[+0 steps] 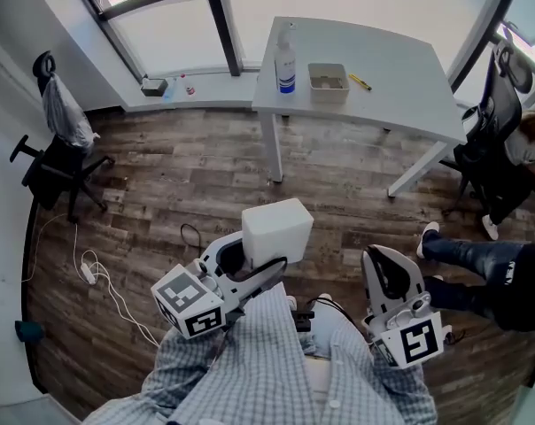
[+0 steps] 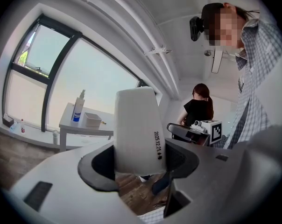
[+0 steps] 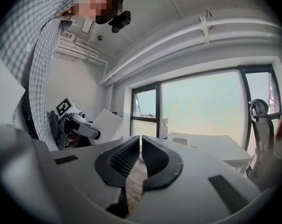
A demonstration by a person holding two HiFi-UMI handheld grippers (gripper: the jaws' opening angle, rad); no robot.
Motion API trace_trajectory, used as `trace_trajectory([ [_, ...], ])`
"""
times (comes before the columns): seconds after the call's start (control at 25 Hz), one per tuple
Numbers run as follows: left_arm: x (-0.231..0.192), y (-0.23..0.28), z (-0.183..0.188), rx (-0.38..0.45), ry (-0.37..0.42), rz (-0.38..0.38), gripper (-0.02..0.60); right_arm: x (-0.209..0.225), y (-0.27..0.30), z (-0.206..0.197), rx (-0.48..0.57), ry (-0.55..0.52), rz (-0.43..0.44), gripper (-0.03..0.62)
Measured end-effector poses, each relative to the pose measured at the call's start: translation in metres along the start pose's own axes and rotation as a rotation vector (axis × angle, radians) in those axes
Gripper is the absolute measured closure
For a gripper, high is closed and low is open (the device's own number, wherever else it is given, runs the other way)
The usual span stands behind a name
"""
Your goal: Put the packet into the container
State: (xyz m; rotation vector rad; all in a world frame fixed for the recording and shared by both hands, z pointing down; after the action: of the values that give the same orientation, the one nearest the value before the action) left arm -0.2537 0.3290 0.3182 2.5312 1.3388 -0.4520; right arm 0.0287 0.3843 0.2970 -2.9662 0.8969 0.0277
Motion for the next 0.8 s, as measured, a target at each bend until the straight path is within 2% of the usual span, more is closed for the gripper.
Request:
trace_trajectory([
  [0.44,-0.014,-0.030,0.007,0.040,0.009,0.002,0.310,-0.034,0.008,0.002,-0.010,-0.051,-0.018,0.568],
  [0.8,-0.019,-0.029,0.007,0.031,0.031,0.005,0.310,-0.028,0.007,-0.002,-0.013,-0.045,-0.037,0.568],
])
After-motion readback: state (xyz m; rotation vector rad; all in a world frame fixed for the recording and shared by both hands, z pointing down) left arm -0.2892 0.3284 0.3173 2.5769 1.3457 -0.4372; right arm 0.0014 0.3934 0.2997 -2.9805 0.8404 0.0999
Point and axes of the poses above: the fingertips, and each gripper's own axes: y forward along the fingers, x to its right, z out of its top, the point moved 10 cm from there along -y, backward along the fingers, and after that the axes turned 9 degrees about x, right-handed, at the moved point
